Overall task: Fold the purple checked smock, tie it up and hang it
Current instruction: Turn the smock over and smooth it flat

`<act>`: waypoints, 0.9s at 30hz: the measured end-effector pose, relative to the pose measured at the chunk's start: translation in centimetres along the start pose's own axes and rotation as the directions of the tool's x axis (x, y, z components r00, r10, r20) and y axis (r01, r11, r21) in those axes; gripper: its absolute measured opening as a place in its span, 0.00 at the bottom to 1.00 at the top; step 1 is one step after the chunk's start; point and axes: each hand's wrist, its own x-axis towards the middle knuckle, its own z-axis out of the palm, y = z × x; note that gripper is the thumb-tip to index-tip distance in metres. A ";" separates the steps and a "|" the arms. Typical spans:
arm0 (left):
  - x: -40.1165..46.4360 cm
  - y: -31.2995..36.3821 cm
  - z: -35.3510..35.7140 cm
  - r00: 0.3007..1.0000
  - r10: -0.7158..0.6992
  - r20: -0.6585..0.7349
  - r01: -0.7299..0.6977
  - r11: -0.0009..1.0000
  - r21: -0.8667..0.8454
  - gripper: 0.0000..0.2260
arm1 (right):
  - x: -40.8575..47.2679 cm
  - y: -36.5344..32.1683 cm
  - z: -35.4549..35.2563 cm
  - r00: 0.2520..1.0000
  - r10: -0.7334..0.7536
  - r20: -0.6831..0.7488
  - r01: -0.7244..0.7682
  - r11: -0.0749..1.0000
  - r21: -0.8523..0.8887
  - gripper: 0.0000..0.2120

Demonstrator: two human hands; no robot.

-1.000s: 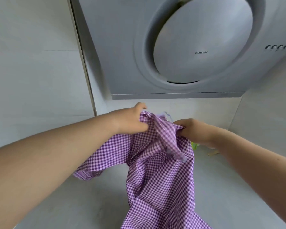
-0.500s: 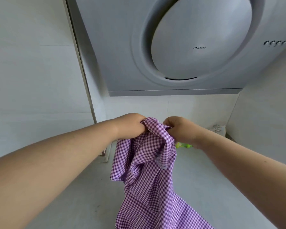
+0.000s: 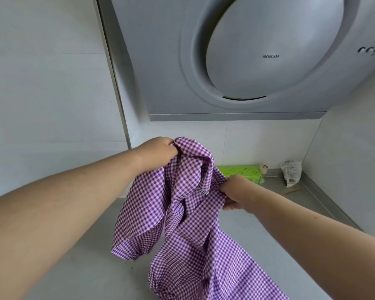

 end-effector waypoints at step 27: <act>-2.7 -4.9 -8.3 0.936 -0.333 -0.113 0.323 0.941 -0.100 0.14 | -4.1 -1.0 2.0 0.551 0.008 0.834 0.279 0.941 -0.193 0.29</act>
